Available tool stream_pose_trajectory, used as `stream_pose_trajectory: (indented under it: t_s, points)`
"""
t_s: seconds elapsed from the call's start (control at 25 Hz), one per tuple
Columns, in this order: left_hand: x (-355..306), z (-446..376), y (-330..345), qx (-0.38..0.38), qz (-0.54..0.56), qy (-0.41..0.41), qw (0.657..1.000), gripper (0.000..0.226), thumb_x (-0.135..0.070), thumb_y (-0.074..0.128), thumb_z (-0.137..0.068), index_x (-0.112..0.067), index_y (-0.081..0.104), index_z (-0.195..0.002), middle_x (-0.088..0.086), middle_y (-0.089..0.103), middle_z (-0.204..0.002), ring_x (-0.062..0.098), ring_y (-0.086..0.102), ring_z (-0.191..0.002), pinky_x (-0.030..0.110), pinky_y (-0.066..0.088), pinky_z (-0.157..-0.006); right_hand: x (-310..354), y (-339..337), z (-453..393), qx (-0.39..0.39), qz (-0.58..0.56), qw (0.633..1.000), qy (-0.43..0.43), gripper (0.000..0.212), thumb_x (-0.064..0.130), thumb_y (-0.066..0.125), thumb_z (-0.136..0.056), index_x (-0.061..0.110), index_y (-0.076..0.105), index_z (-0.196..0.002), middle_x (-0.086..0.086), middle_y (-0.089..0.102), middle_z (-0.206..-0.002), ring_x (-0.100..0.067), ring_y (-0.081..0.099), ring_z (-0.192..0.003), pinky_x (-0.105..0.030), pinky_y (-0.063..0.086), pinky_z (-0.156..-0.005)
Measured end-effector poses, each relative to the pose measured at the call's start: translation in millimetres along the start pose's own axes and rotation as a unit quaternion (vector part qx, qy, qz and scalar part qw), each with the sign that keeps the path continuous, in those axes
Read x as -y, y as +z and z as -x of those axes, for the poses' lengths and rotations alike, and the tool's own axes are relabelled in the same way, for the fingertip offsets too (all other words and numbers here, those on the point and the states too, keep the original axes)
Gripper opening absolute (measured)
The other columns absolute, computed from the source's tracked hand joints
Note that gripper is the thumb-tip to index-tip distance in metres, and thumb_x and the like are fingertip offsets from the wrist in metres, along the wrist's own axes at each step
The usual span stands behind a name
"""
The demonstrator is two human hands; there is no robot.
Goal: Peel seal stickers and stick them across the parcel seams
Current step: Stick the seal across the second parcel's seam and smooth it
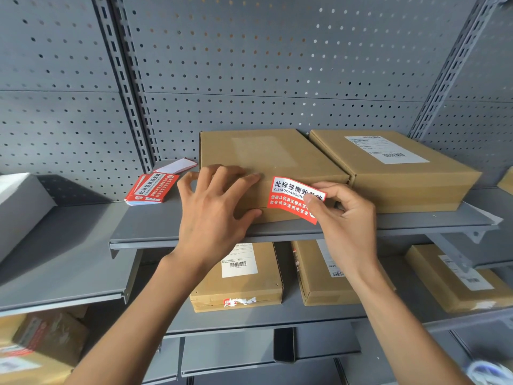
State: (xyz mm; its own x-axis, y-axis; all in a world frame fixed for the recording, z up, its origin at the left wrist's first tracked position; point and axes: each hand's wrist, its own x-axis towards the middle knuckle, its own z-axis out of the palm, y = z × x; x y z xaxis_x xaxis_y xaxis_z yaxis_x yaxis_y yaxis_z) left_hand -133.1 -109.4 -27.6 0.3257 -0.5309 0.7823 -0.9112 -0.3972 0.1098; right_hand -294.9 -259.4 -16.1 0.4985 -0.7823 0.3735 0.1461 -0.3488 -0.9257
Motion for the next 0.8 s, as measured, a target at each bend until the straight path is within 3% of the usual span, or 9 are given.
stream_pose_trajectory:
  t_s: [0.28,0.56,0.8]
  points:
    - [1.8,-1.7,-2.8,0.011,0.004,-0.004,1.000,0.059,-0.042,0.088,-0.076,-0.028,0.067,-0.130,-0.001,0.064,-0.126,0.030,0.053,-0.117,0.054,0.036,-0.098,2.1,-0.6,-2.2,-0.001,0.010,1.000,-0.008,0.008,0.004,0.074,-0.091,0.011,0.073,-0.092,0.005,0.076,-0.094,0.001,0.073,-0.084,-0.016,0.055,-0.068]
    - [3.1,-3.1,-2.7,0.012,0.005,-0.009,1.000,0.059,-0.042,0.088,-0.077,-0.028,0.068,-0.131,0.000,0.064,-0.125,0.030,0.053,-0.117,0.053,0.034,-0.100,4.3,0.3,-0.4,0.015,0.012,1.000,0.003,0.007,0.010,0.075,-0.092,0.016,0.073,-0.095,0.009,0.077,-0.092,-0.003,0.075,-0.089,-0.017,0.057,-0.067]
    - [4.2,-6.3,-0.6,0.024,0.036,-0.014,0.999,0.059,-0.039,0.087,-0.075,-0.025,0.070,-0.129,0.004,0.064,-0.121,0.031,0.060,-0.113,0.055,0.041,-0.104,4.3,7.9,6.9,0.022,0.010,0.999,-0.029,0.011,0.006,0.076,-0.089,0.015,0.072,-0.083,0.010,0.079,-0.100,-0.015,0.075,-0.099,-0.039,0.061,-0.083]
